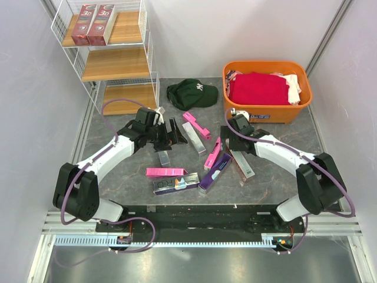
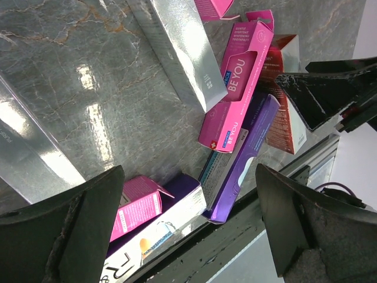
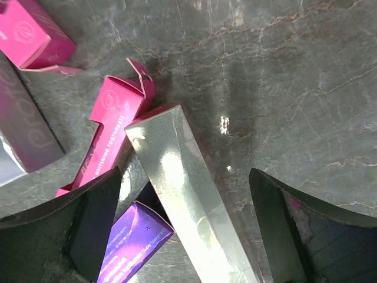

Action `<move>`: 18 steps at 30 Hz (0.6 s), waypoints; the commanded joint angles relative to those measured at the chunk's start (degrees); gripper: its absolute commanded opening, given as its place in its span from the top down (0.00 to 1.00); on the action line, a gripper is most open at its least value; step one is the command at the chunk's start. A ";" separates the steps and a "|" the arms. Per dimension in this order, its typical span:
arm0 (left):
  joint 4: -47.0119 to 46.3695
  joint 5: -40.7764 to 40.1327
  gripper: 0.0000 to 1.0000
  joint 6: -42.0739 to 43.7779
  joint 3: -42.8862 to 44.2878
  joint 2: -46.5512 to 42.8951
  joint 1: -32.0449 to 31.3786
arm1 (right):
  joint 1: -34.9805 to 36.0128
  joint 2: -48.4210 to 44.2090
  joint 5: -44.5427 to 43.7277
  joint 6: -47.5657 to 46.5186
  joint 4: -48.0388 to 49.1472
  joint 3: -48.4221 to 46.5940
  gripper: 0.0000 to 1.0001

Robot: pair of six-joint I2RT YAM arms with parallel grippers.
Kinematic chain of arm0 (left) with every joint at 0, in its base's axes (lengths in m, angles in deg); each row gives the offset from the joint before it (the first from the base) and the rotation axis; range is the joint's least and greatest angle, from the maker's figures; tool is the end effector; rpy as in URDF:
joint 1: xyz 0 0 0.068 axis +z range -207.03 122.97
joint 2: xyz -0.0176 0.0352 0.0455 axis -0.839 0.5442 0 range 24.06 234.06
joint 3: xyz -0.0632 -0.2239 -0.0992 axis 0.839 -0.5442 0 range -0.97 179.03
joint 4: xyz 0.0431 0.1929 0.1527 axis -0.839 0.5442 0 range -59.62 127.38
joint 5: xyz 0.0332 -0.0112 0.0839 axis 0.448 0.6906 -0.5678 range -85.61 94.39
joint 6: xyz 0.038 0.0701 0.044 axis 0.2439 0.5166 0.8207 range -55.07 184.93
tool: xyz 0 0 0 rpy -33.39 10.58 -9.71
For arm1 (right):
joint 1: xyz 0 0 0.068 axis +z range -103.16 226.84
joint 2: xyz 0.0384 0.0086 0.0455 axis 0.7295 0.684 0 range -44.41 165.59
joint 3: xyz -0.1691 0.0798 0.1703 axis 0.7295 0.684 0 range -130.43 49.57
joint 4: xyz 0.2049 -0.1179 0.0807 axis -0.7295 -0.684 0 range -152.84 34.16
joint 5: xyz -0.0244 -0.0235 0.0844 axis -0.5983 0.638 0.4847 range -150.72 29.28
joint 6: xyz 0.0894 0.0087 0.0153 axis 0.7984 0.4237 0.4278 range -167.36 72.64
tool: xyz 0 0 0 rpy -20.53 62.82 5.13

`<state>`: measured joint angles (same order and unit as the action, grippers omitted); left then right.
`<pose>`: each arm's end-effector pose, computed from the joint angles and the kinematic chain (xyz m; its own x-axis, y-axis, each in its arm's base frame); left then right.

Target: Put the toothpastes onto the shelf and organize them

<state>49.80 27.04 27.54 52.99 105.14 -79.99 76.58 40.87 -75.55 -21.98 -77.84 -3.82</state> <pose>0.2817 -0.1535 0.1930 -0.8978 -0.2282 -0.3767 0.0740 0.7650 -0.6398 0.2875 0.1402 0.1607 -0.7831 0.0300 -0.6211 -0.0141 0.9977 0.0660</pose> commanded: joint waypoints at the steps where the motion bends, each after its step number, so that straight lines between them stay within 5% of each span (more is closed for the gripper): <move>1: -2.63 1.34 0.00 -0.85 -0.52 1.01 -0.24 | -0.29 2.79 1.82 -1.92 -1.38 0.48 0.02; 5: -2.98 1.69 0.01 -1.11 -0.60 1.19 -0.24 | -0.29 4.72 2.79 -2.01 -0.94 0.30 0.06; 7: -3.07 1.78 0.01 -1.46 -0.69 1.10 -0.24 | -0.38 5.16 2.61 -2.27 -0.50 0.21 0.22; 11: -3.51 1.78 0.01 -1.81 -0.60 0.66 -0.16 | -0.82 6.04 2.61 -2.36 0.20 0.04 0.23; 16: -3.51 1.52 0.01 -1.99 -0.69 -0.22 -0.15 | -1.26 6.13 3.75 -2.36 0.91 -1.54 0.53; 18: -3.42 1.43 0.01 -2.08 -0.69 -0.83 -0.24 | -1.44 5.87 3.84 -2.10 1.08 -2.68 0.57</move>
<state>48.31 27.46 26.80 52.31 106.12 -79.99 75.53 46.57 -72.42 -24.25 -77.67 -3.64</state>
